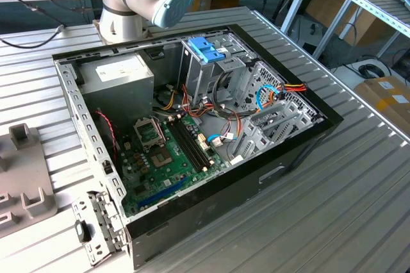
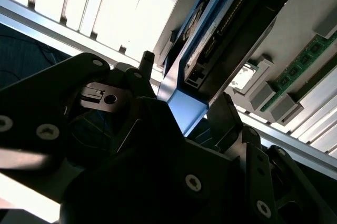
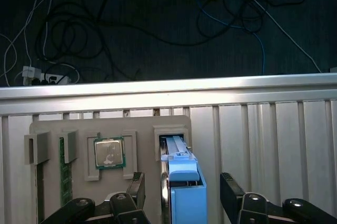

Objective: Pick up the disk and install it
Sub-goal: 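Pick up the disk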

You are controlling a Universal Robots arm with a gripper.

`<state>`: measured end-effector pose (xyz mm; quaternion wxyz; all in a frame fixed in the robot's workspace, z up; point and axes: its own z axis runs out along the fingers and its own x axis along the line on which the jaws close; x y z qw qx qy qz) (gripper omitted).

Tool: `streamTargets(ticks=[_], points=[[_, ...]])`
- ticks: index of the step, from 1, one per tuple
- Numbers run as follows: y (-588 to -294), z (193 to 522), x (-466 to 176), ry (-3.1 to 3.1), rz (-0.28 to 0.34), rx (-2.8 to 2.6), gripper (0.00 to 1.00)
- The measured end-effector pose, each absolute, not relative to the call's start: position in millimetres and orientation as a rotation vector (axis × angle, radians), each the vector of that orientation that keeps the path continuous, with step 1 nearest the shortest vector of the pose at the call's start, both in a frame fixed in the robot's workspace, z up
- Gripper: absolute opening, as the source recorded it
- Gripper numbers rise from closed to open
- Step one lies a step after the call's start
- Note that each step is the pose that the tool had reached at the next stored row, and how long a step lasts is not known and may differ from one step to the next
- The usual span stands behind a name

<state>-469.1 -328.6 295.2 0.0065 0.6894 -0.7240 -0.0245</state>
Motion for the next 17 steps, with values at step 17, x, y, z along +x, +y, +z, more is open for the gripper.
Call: streamTargets(ticks=[17], points=[[-328.6, 289.8, -469.2, -2.265, -0.077, 2.157, 0.67]])
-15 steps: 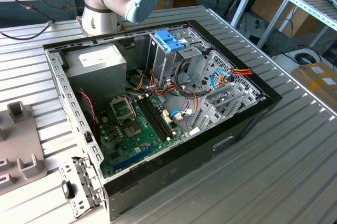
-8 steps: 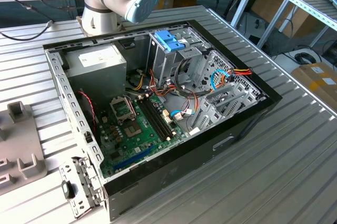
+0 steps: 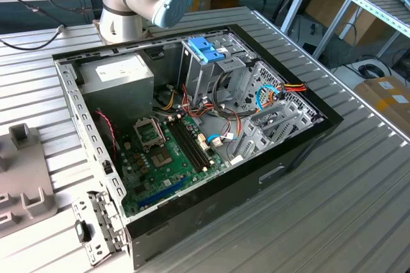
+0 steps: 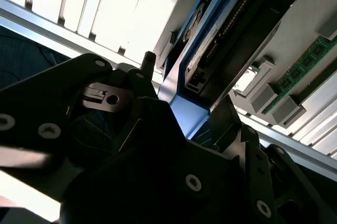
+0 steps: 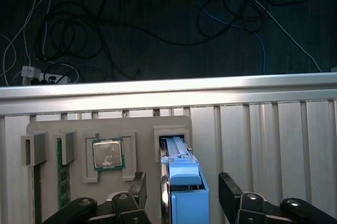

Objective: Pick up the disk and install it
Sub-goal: 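Pick up the disk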

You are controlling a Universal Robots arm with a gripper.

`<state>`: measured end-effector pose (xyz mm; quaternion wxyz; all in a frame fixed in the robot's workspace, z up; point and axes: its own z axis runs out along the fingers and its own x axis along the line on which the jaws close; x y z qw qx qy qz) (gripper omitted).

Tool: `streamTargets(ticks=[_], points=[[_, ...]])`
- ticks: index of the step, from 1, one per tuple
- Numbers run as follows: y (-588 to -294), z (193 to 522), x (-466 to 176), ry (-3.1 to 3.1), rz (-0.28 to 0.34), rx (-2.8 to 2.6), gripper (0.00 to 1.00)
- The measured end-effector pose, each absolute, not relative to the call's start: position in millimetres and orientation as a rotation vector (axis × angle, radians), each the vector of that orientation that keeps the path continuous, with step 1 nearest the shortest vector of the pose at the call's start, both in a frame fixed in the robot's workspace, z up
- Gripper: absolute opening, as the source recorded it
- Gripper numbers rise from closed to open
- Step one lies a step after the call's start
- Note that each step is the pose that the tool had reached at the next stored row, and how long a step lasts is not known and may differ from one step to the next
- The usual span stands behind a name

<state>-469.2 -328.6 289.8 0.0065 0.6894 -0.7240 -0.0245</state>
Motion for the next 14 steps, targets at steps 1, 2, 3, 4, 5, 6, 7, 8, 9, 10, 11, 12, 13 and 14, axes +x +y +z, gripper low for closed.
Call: streamTargets(ticks=[1, 2, 3, 4, 5, 6, 7, 8, 9, 10, 11, 12, 13, 14], points=[[-328.6, 289.8, -469.2, -2.265, -0.077, 2.157, 0.60], [-328.6, 289.8, -469.2, -2.265, -0.077, 2.157, 0.53], [-328.6, 289.8, -469.2, -2.265, -0.077, 2.157, 0.53], [-328.6, 289.8, -469.2, -2.265, -0.077, 2.157, 0.47], [-328.6, 289.7, -469.2, -2.265, -0.077, 2.157, 0.41], [-328.6, 289.7, -469.2, -2.265, -0.077, 2.157, 0.41], [-328.6, 289.7, -469.2, -2.265, -0.077, 2.157, 0.37], [-328.6, 289.7, -469.2, -2.265, -0.077, 2.157, 0.37], [-328.6, 289.7, -469.2, -2.265, -0.077, 2.157, 0.37], [-328.6, 289.6, -469.2, -2.265, -0.077, 2.157, 0.37], [-328.6, 289.6, -469.2, -2.265, -0.077, 2.157, 0.37], [-328.6, 289.6, -469.2, -2.265, -0.077, 2.157, 0.37], [-328.6, 289.4, -469.2, -2.265, -0.077, 2.157, 0.37], [-328.6, 289.3, -469.2, -2.265, -0.077, 2.157, 0.37]])
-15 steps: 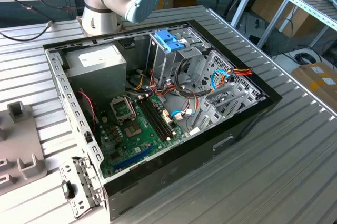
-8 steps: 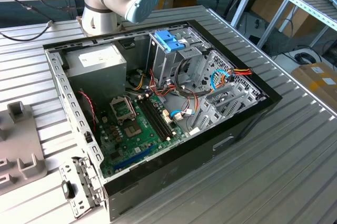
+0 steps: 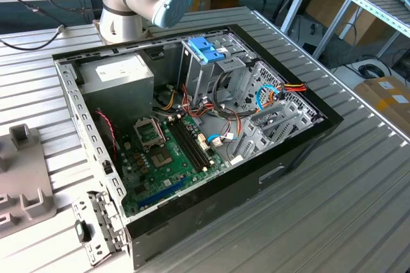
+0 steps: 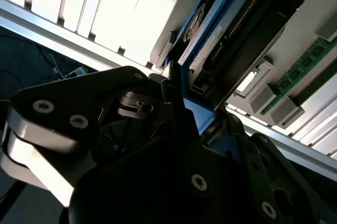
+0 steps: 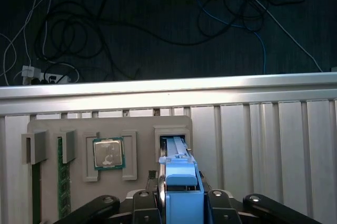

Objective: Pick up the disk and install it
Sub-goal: 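Pick up the disk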

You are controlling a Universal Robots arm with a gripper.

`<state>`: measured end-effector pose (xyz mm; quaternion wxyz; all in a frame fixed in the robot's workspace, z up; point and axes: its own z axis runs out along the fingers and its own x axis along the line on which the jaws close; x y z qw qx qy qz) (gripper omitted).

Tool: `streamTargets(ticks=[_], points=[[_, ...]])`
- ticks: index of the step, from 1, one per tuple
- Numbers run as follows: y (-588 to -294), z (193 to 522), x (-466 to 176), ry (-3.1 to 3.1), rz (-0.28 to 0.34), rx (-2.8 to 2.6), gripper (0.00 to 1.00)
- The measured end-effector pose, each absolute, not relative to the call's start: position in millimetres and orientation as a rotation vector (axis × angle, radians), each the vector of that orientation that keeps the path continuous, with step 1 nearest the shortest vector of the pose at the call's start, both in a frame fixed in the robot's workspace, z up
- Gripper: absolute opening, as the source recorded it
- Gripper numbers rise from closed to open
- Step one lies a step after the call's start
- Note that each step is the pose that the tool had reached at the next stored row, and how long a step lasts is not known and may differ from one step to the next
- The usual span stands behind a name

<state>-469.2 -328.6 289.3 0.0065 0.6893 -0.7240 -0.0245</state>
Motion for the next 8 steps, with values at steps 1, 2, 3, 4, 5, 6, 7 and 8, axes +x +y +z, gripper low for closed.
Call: streamTargets(ticks=[1, 2, 3, 4, 5, 6, 7, 8], points=[[-328.6, 289.3, -469.2, -2.265, -0.077, 2.157, 0.37], [-328.6, 289.3, -469.2, -2.265, -0.077, 2.157, 0.37], [-328.6, 289.3, -469.2, -2.265, -0.076, 2.157, 0.37], [-328.6, 289.4, -469.2, -2.266, -0.076, 2.157, 0.37], [-328.6, 289.6, -469.2, -2.266, -0.076, 2.157, 0.37], [-328.6, 289.8, -469.2, -2.265, -0.076, 2.157, 0.37], [-328.6, 290.1, -469.2, -2.265, -0.076, 2.157, 0.37], [-328.6, 290.4, -469.2, -2.265, -0.076, 2.157, 0.37]])
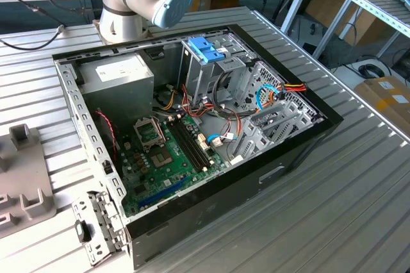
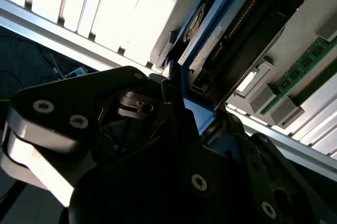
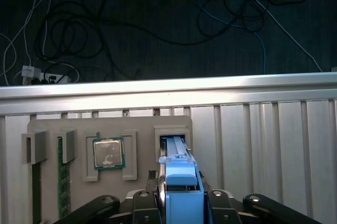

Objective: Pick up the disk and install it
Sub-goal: 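Pick up the disk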

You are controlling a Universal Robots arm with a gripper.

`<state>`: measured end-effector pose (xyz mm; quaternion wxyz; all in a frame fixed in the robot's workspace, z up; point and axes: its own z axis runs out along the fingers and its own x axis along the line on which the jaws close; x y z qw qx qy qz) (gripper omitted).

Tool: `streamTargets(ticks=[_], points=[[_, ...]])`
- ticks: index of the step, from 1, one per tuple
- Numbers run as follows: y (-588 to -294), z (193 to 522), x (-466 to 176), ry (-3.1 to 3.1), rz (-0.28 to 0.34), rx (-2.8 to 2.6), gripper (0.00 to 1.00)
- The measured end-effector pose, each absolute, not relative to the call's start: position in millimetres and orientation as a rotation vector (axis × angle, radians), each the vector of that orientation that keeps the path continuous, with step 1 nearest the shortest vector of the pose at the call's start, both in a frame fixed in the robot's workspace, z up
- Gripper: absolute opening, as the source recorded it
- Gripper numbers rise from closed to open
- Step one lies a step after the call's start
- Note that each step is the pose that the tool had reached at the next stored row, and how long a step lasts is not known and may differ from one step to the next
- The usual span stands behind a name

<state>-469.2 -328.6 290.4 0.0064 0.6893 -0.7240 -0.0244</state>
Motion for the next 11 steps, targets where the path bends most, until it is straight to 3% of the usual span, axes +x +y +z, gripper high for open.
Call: streamTargets(ticks=[11], points=[[-328.6, 293.9, -469.2, -2.265, -0.077, 2.157, 0.37]])
